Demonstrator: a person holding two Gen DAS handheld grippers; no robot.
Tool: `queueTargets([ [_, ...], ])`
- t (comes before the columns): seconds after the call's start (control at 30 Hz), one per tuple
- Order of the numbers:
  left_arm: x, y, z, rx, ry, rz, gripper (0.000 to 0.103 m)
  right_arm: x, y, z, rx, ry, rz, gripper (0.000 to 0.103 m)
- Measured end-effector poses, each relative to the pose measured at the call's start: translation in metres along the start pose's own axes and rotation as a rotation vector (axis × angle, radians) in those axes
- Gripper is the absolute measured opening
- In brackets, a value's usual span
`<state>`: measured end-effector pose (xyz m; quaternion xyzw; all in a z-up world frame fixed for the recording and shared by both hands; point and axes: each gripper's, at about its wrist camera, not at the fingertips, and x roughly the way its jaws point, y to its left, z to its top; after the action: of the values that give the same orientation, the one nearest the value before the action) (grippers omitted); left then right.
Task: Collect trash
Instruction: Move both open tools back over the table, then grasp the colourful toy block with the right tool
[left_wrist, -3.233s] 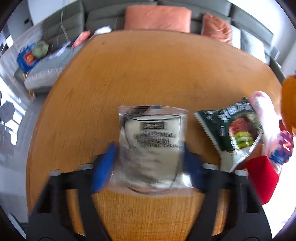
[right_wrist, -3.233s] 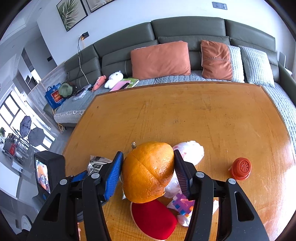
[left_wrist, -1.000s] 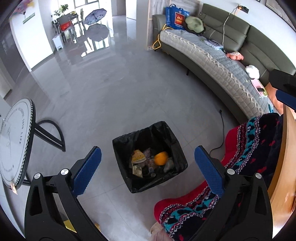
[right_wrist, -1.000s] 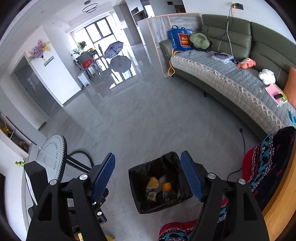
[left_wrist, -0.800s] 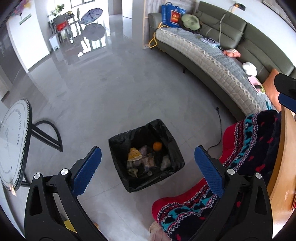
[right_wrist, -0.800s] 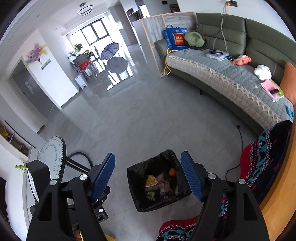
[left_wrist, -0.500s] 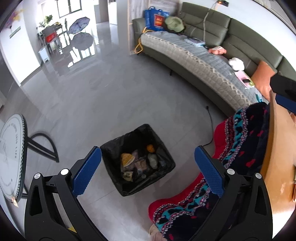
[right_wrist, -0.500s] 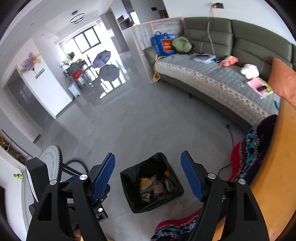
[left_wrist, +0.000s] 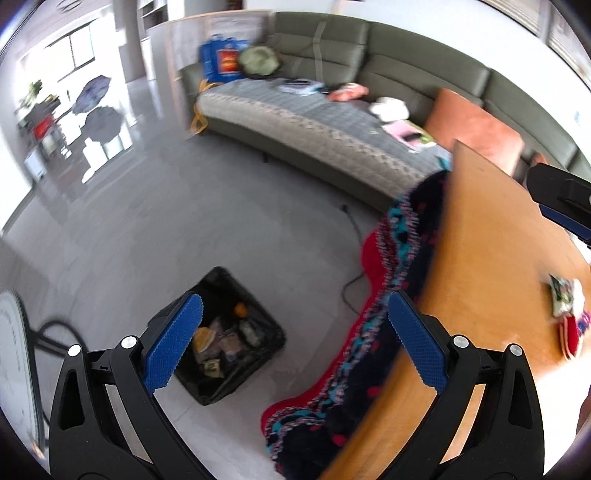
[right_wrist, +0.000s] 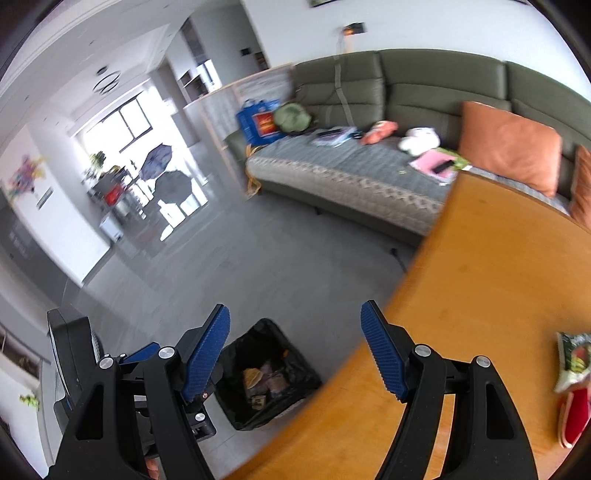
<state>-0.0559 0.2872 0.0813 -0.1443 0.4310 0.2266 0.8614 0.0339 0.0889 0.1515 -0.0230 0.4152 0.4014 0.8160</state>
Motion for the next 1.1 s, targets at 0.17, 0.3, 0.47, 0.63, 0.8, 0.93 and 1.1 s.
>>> queueTargets([
  [0.17, -0.006, -0.063, -0.001, 0.095, -0.006, -0.063, 0.097, -0.035, -0.05, -0.008, 0.06, -0.044, -0.069, 0.074],
  [0.3, -0.011, -0.112, -0.007, 0.167, -0.007, -0.115, 0.097, -0.062, -0.091, -0.019, 0.1, -0.073, -0.137, 0.074],
  [0.47, -0.014, -0.168, -0.018, 0.242, 0.003, -0.165, 0.097, -0.092, -0.141, -0.036, 0.155, -0.097, -0.198, 0.074],
  [0.63, -0.022, -0.225, -0.03, 0.314, 0.007, -0.215, 0.097, -0.119, -0.185, -0.054, 0.202, -0.116, -0.241, 0.074],
  [0.8, -0.018, -0.273, -0.045, 0.342, 0.031, -0.239, 0.097, -0.144, -0.233, -0.071, 0.251, -0.128, -0.282, 0.074],
  [0.93, -0.016, -0.308, -0.059, 0.366, 0.05, -0.244, 0.097, -0.158, -0.272, -0.085, 0.269, -0.119, -0.328, 0.074],
  [1.1, -0.014, -0.339, -0.073, 0.39, 0.072, -0.246, 0.097, -0.161, -0.321, -0.108, 0.323, -0.083, -0.383, 0.074],
])
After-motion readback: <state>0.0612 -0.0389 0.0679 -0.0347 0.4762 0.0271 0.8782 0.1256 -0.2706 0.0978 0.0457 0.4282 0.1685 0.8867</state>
